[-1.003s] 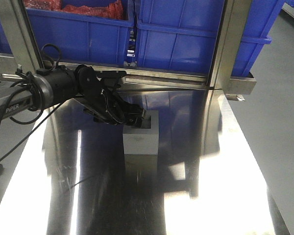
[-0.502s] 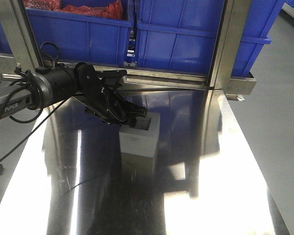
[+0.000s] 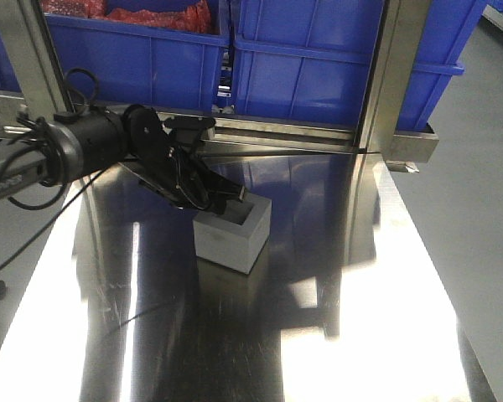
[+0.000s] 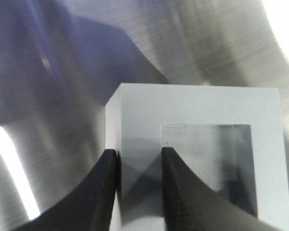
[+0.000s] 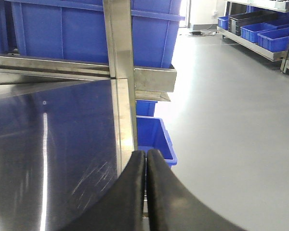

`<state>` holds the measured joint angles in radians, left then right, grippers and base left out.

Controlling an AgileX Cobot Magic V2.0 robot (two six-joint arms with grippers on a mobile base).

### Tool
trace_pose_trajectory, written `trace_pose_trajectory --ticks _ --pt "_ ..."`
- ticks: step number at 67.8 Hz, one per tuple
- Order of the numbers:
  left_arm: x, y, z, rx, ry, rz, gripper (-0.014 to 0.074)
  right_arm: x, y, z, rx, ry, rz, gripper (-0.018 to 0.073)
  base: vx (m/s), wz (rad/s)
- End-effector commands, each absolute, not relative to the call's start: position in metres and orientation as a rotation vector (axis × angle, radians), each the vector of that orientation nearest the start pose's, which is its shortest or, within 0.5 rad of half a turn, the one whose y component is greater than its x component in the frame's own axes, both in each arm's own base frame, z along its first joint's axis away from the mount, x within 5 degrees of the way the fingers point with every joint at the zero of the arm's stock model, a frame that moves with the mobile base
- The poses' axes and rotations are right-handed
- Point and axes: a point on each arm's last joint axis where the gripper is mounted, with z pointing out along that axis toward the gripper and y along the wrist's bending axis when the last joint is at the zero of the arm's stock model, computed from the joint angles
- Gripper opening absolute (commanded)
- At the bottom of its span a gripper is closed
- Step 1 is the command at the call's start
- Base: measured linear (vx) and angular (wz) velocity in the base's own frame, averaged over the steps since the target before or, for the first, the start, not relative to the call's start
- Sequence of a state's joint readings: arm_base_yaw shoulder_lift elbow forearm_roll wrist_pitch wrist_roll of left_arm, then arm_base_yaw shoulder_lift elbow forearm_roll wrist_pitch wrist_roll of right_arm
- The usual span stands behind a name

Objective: Sort gray base to blue bin
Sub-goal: 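Close the left gripper on the gray block's rim, then lift the gray block with the left gripper toward the robot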

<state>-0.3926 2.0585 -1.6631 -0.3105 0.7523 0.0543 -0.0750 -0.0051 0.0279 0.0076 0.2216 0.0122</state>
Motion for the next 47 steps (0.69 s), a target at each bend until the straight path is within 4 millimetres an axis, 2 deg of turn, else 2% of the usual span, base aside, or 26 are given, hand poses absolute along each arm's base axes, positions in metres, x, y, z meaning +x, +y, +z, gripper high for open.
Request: trace_pose_trajectory --ticks 1,11,18,30,47 --pt "0.400 -0.191 0.300 0.371 2.370 -0.497 -0.0008 0.058 -0.005 0.189 0.067 1.673 -0.061 -0.0005 0.00 0.00" --pt "0.371 -0.182 0.336 0.370 2.177 -0.441 -0.0008 0.058 -0.005 0.189 0.067 1.673 -0.061 -0.0005 0.00 0.00" --pt "0.345 -0.168 0.348 0.319 2.048 -0.444 -0.0008 0.058 -0.005 0.189 0.067 1.673 -0.061 -0.0005 0.00 0.00" --pt "0.295 -0.140 0.347 0.258 1.898 -0.440 -0.0008 0.058 -0.005 0.189 0.067 1.673 -0.061 -0.0005 0.00 0.00" --pt "0.223 -0.104 0.335 0.234 1.822 -0.440 -0.0008 0.058 -0.005 0.189 0.067 1.673 -0.061 -0.0005 0.00 0.00"
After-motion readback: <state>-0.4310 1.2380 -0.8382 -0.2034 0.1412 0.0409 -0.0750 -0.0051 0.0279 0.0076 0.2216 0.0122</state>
